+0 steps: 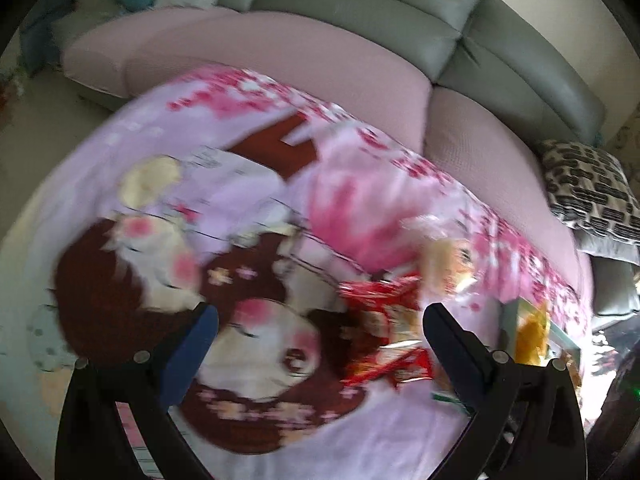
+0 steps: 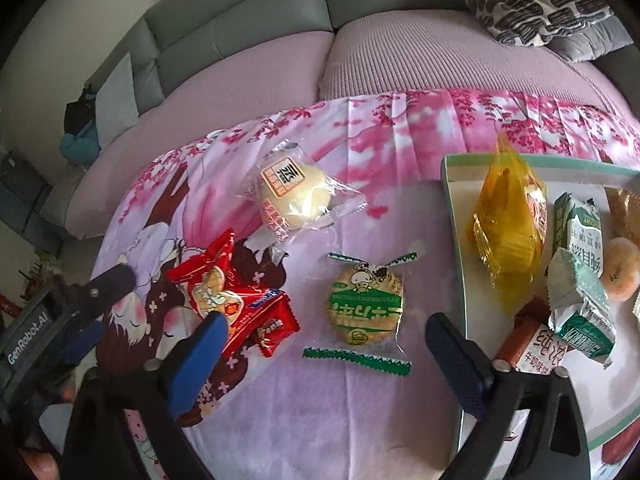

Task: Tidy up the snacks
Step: 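Grasp the red snack bag with the left tool while the right tool grasps the green-wrapped biscuit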

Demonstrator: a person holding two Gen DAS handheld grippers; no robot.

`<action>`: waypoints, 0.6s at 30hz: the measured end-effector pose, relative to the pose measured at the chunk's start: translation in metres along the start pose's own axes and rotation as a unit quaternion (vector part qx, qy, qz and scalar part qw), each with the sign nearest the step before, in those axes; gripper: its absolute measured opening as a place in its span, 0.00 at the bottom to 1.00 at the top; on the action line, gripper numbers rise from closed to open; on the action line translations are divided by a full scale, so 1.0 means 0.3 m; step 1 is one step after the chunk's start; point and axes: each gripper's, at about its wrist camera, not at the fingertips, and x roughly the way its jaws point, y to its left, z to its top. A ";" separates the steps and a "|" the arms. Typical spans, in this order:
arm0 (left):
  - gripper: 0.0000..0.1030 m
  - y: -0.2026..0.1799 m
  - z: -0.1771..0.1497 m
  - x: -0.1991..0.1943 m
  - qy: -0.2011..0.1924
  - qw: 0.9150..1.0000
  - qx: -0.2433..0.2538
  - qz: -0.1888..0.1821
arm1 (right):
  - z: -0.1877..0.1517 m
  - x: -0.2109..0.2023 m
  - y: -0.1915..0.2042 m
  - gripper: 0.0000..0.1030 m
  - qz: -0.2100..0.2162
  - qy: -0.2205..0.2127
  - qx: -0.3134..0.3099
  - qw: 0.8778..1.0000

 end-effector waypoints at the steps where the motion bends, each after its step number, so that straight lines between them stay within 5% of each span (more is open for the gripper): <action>1: 0.99 -0.014 -0.004 0.014 0.007 1.000 0.002 -0.006 | -0.001 0.005 -0.002 0.92 0.000 0.001 0.001 1.000; 9: 0.99 -0.095 -0.033 0.115 0.033 0.999 0.026 -0.024 | -0.008 0.046 -0.016 0.88 -0.005 0.011 0.003 1.000; 18: 0.97 -0.077 -0.039 0.199 0.059 0.998 0.023 -0.004 | -0.011 0.095 -0.036 0.87 -0.014 0.023 0.005 1.000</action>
